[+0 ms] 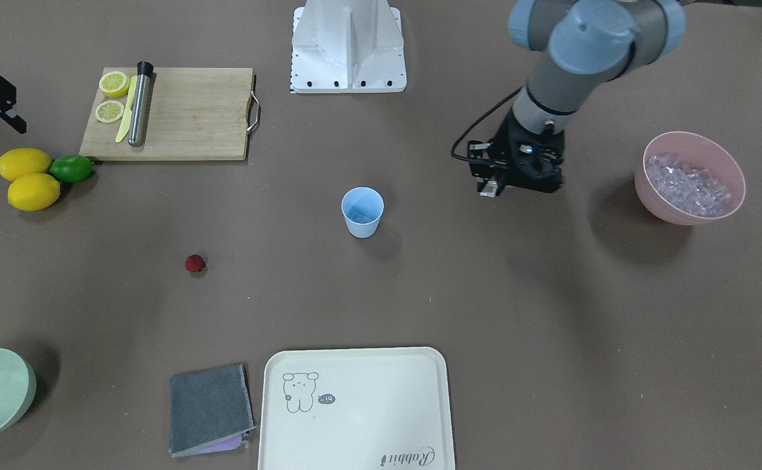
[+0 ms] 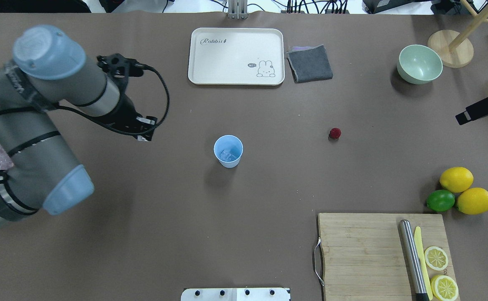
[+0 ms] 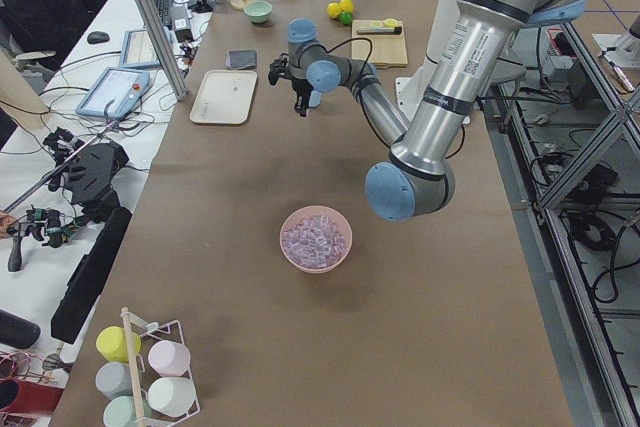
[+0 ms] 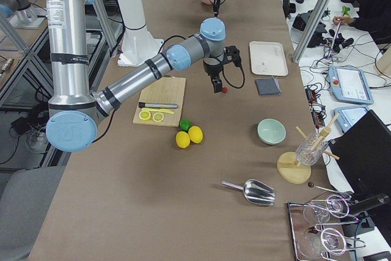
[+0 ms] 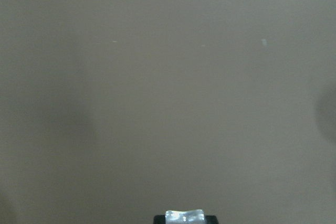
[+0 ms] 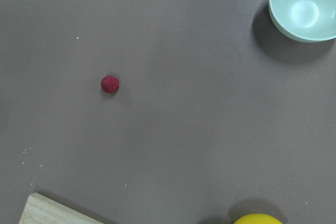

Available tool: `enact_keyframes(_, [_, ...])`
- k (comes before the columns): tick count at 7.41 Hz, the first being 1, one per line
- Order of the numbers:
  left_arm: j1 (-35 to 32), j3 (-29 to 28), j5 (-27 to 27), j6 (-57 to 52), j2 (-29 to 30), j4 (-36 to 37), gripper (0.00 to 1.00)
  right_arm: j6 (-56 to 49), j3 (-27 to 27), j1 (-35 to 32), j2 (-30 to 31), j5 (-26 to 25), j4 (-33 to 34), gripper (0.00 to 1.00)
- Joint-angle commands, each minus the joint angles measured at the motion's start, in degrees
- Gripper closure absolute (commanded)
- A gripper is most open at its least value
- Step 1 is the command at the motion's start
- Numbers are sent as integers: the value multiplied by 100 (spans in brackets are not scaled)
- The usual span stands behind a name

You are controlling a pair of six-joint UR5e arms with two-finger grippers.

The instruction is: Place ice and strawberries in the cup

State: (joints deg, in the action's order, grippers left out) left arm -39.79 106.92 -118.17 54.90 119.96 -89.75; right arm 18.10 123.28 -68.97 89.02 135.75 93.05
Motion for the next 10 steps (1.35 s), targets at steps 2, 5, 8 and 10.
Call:
enact_keyframes(2, [788, -337, 505, 839, 922, 89, 100, 0, -15, 7, -25, -40, 2, 1])
enact_keyframes(5, [832, -987, 769, 830, 1433, -25, 100, 9, 3, 7, -34, -5, -15, 1])
enact_keyframes(8, [964, -1182, 778, 821, 1425, -333, 100, 9, -6, 15, -34, -4, -15, 1])
enact_keyframes(10, [964, -1235, 778, 803, 1442, -420, 85, 9, -6, 15, -34, -4, -15, 1])
